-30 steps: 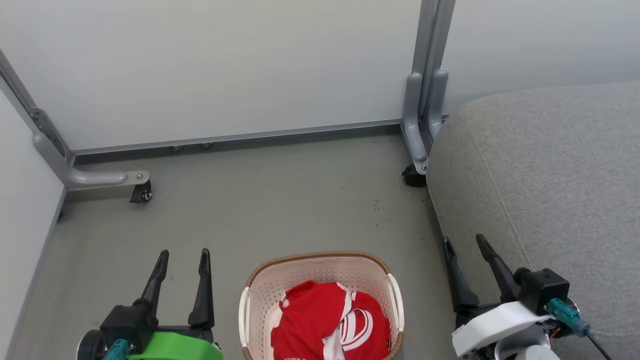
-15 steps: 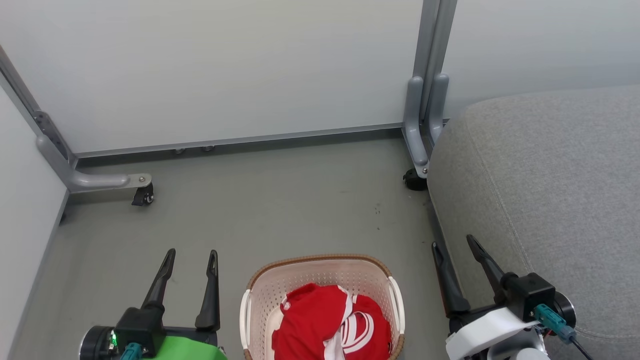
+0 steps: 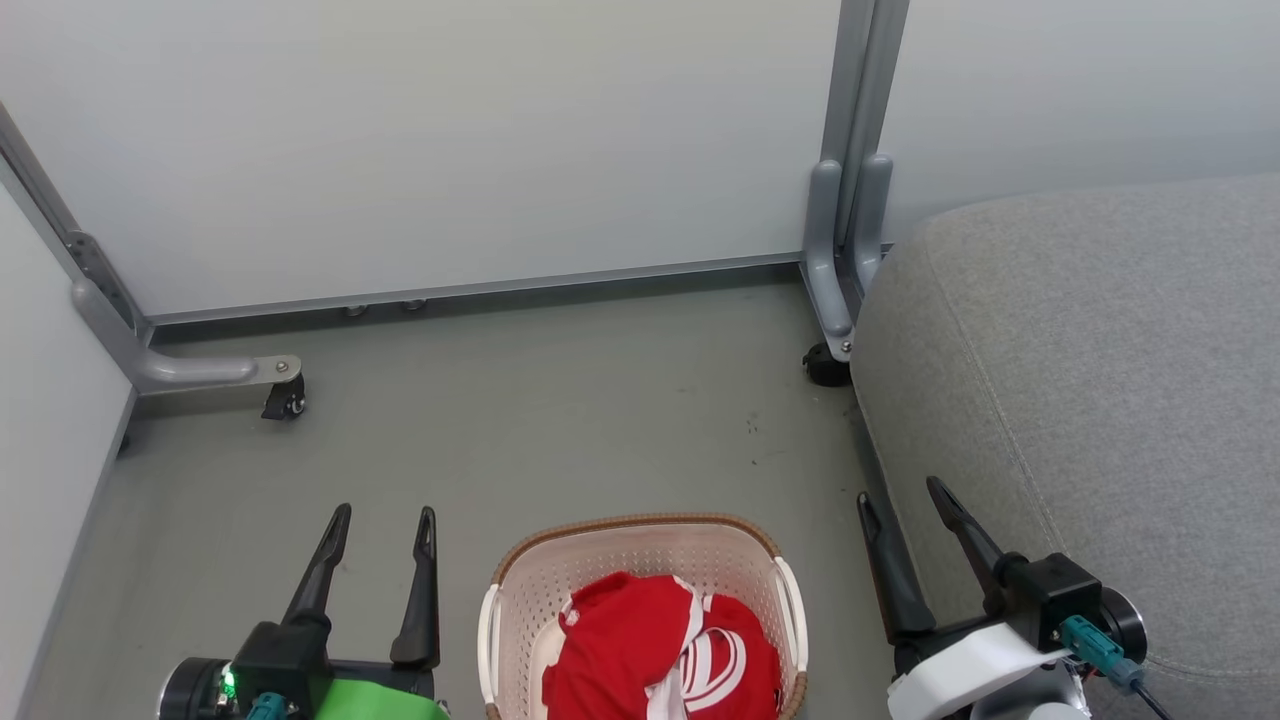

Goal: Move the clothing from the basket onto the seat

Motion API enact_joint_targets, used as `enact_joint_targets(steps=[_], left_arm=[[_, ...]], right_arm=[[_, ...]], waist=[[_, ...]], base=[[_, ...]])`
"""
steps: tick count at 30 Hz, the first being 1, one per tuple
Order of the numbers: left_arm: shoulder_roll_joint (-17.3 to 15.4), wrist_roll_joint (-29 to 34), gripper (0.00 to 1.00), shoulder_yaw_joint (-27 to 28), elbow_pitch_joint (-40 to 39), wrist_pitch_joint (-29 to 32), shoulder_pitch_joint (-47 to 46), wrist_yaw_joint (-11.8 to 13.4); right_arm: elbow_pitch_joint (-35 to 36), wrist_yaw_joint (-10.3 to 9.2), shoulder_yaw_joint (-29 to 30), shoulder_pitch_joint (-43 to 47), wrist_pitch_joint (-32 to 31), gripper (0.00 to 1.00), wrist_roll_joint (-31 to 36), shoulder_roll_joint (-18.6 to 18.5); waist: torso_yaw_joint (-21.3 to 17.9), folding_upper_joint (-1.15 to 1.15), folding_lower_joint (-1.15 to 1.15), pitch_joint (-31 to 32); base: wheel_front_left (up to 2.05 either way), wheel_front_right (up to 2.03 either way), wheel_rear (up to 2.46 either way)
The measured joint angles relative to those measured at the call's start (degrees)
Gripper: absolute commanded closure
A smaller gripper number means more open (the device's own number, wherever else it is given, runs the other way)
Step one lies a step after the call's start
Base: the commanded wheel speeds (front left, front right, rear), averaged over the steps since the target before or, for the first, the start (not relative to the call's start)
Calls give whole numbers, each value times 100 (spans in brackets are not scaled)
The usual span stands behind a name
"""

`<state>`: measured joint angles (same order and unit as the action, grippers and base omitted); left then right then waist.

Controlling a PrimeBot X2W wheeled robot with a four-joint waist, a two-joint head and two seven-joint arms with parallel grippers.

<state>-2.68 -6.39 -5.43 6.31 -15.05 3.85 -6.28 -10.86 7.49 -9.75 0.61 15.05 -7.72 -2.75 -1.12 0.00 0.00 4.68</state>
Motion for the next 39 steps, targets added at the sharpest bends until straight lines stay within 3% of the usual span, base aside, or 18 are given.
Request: enact_joint_targets(steps=[13,23,30,39], left_arm=[[-2,19,0,-62,210,-8,3,31],[-14,123,0,-542,765,-8,-372,-51],[-307,165,0,-1283,1781,-9,-1374,-102],[-948,-22,0,-3194,3399,59,-3321,-110]], right_arm=[[-30,0,5,-1,0,0,-67,0],[59,0,169,-144,1,0,3,-3],[326,0,71,-772,1,0,219,-62],[722,1,417,-1333,1,0,302,-148]], waist=[[-21,0,0,-120],[-53,0,0,-669],[-127,0,0,-1464],[-407,0,1,-2583]], base=[[0,0,0],[0,0,0],[0,0,0],[0,0,0]])
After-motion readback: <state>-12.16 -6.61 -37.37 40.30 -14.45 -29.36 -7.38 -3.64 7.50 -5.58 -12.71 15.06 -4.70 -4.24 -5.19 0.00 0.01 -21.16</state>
